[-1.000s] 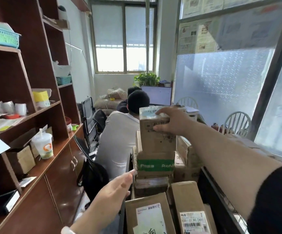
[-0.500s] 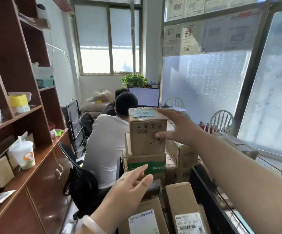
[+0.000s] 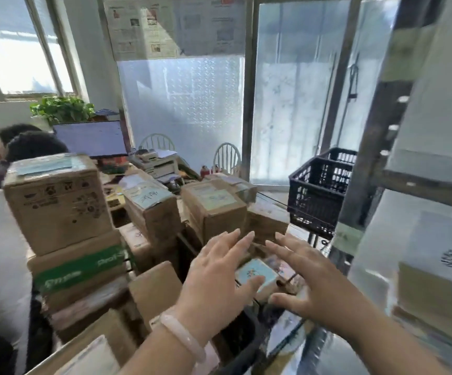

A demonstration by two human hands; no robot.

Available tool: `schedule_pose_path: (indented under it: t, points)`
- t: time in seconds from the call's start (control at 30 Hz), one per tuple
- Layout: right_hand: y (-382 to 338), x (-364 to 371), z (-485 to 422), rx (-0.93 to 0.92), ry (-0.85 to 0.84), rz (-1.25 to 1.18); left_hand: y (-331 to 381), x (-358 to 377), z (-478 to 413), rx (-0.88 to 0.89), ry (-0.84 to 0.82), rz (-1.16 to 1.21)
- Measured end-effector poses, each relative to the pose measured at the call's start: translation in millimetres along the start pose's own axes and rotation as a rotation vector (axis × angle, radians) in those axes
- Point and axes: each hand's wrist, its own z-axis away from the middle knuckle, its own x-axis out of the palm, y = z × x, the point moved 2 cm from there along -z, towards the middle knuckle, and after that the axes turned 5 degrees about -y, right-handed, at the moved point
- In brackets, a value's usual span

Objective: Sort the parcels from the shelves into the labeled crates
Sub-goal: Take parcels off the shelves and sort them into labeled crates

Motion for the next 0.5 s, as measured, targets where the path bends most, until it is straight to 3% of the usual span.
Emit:
schedule_pose_path:
  t: [0.23, 0.5]
  points:
    - [113.9, -33.6, 129.2, 0.369, 0.199, -0.007, 111.3, 105.7, -44.8, 0.291, -0.213, 0.055]
    - [224.0, -55.9, 218.7, 0.770, 0.220, -0.132, 209.1, 208.1, -81.1, 0.286, -0.443, 0.164]
